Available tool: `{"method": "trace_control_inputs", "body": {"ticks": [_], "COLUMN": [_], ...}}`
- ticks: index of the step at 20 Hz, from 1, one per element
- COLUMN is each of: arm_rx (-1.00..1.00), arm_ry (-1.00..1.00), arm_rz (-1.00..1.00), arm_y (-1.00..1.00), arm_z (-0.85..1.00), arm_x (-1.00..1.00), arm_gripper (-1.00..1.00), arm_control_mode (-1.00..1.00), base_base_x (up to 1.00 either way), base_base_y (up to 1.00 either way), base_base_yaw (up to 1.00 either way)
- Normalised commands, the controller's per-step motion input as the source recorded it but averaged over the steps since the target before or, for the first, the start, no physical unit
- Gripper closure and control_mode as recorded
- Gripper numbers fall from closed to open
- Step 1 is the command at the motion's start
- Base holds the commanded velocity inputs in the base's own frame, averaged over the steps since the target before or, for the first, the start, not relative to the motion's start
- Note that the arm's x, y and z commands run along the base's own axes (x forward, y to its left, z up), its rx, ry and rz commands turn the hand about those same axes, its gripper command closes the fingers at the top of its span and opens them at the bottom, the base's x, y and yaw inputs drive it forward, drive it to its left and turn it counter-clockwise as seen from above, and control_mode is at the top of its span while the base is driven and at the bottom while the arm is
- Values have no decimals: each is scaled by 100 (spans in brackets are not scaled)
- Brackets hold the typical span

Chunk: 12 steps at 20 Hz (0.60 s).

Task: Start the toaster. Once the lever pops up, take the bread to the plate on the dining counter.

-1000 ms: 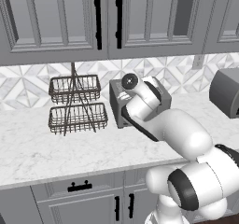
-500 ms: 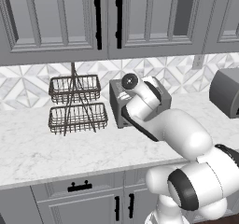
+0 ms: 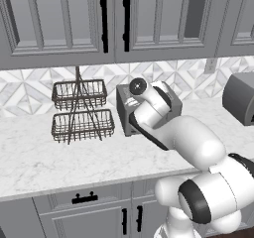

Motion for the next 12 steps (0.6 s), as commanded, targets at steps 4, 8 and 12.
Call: {"method": "trace_control_inputs", "body": {"ticks": [4,8,12], "arm_rx": [0,0,0], "arm_ry": [0,0,0], "arm_rz": [0,0,0], "arm_y": [0,0,0], "arm_z": [0,0,0], "arm_x": [0,0,0], "arm_gripper": [-100,-100,-100], "arm_control_mode": [-100,-100,-100], "base_base_x": [0,0,0], "base_base_y": [0,0,0], "base_base_yaw": [0,0,0]}}
